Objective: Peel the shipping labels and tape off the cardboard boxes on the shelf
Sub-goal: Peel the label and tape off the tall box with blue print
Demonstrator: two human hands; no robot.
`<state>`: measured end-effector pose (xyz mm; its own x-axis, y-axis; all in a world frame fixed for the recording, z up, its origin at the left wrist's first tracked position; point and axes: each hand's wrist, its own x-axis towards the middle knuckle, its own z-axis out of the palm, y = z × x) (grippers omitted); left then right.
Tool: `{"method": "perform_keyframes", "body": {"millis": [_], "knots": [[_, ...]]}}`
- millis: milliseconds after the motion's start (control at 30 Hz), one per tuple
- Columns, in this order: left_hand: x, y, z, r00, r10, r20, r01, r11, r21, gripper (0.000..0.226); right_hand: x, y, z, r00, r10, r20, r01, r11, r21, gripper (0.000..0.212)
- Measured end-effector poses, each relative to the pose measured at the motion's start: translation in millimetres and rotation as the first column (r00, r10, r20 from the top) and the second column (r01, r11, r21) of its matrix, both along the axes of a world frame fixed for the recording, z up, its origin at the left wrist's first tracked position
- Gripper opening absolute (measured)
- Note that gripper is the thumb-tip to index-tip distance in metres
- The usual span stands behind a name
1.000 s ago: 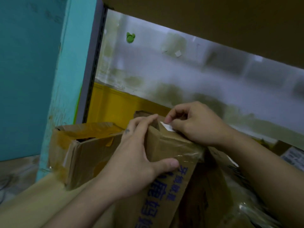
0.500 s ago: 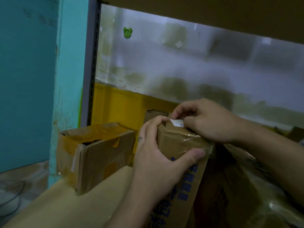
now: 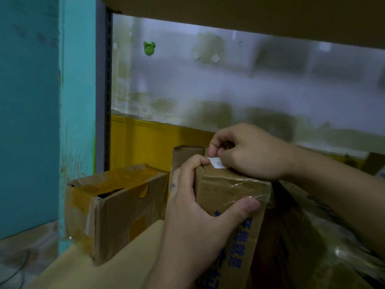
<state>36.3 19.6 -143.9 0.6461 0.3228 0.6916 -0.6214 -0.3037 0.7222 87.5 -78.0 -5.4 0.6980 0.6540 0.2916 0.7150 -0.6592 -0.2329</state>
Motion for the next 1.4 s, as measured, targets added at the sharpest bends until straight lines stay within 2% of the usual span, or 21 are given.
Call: {"method": "perform_keyframes", "body": {"millis": [133, 233, 400, 533, 600, 633, 700, 733, 800, 833, 867, 967, 1033, 1267, 1400], "knots": [[2.3, 0.9, -0.5, 1.0, -0.004, -0.02, 0.004, 1.0, -0.001, 0.077, 6.7, -0.9, -3.4, 0.999, 0.005, -0.054, -0.003, 1.0, 0.025, 0.029], [5.5, 1.9, 0.4, 0.999, -0.008, -0.04, 0.008, 1.0, -0.008, 0.079, 11.0, -5.9, -3.9, 0.999, 0.001, -0.05, 0.002, 0.997, 0.073, 0.018], [5.0, 6.1, 1.0, 0.999, 0.003, -0.053, -0.003, 1.0, 0.009, 0.076, 6.8, -18.2, 18.3, 0.998, -0.043, 0.05, 0.045, 0.999, -0.027, 0.015], [4.0, 7.9, 4.2, 0.998, 0.011, -0.068, -0.008, 0.999, 0.045, 0.078, -18.7, -37.3, 68.2, 0.964, -0.155, 0.217, 0.163, 0.986, -0.018, 0.018], [3.9, 8.7, 2.4, 0.997, 0.007, -0.075, -0.003, 0.999, 0.048, 0.08, -30.6, -39.8, 81.5, 0.968, -0.189, 0.165, 0.22, 0.955, -0.197, 0.021], [3.3, 8.4, 2.0, 0.997, 0.008, -0.073, -0.005, 0.999, 0.052, 0.08, -35.1, -37.9, 81.1, 0.979, -0.178, 0.097, 0.199, 0.934, -0.297, 0.019], [0.7, 8.1, 2.1, 0.997, 0.023, -0.07, -0.018, 0.998, 0.064, 0.08, -41.5, -28.8, 69.1, 0.991, -0.126, -0.046, 0.097, 0.913, -0.395, 0.015], [-0.7, 7.9, 2.6, 0.997, 0.028, -0.069, -0.023, 0.997, 0.069, 0.08, -40.8, -23.9, 62.2, 0.992, -0.103, -0.071, 0.064, 0.906, -0.417, 0.024], [-2.4, 8.2, 4.0, 0.997, 0.035, -0.067, -0.029, 0.996, 0.079, 0.08, -33.5, -15.1, 53.9, 0.998, -0.063, -0.032, 0.04, 0.876, -0.481, 0.051], [-3.6, 8.0, 4.4, 0.997, 0.04, -0.072, -0.034, 0.996, 0.083, 0.081, -31.0, -11.3, 52.4, 0.999, -0.047, 0.008, 0.044, 0.854, -0.519, 0.058], [-4.6, 7.6, 5.0, 0.996, 0.043, -0.08, -0.036, 0.996, 0.086, 0.083, -29.2, -8.6, 52.4, 0.999, -0.035, 0.036, 0.049, 0.831, -0.555, 0.057], [-8.1, 6.8, 6.3, 0.994, 0.043, -0.096, -0.035, 0.996, 0.087, 0.082, -23.2, -3.4, 52.1, 0.996, -0.072, 0.054, 0.09, 0.763, -0.64, 0.036], [-7.5, 6.7, 5.8, 0.995, 0.05, -0.092, -0.042, 0.995, 0.091, 0.081, -17.7, -1.1, 50.5, 0.992, -0.109, 0.063, 0.124, 0.763, -0.634, 0.03], [-4.7, 4.5, 2.9, 0.993, 0.087, -0.078, -0.079, 0.991, 0.108, 0.081, -11.5, -11.2, 50.0, 0.993, -0.113, -0.043, 0.079, 0.876, -0.476, 0.024], [-9.0, 3.6, 2.8, 0.994, 0.095, -0.054, -0.089, 0.99, 0.111, 0.079, -9.0, -10.3, 41.0, 0.995, -0.103, 0.001, 0.095, 0.913, -0.397, 0.021]]}}
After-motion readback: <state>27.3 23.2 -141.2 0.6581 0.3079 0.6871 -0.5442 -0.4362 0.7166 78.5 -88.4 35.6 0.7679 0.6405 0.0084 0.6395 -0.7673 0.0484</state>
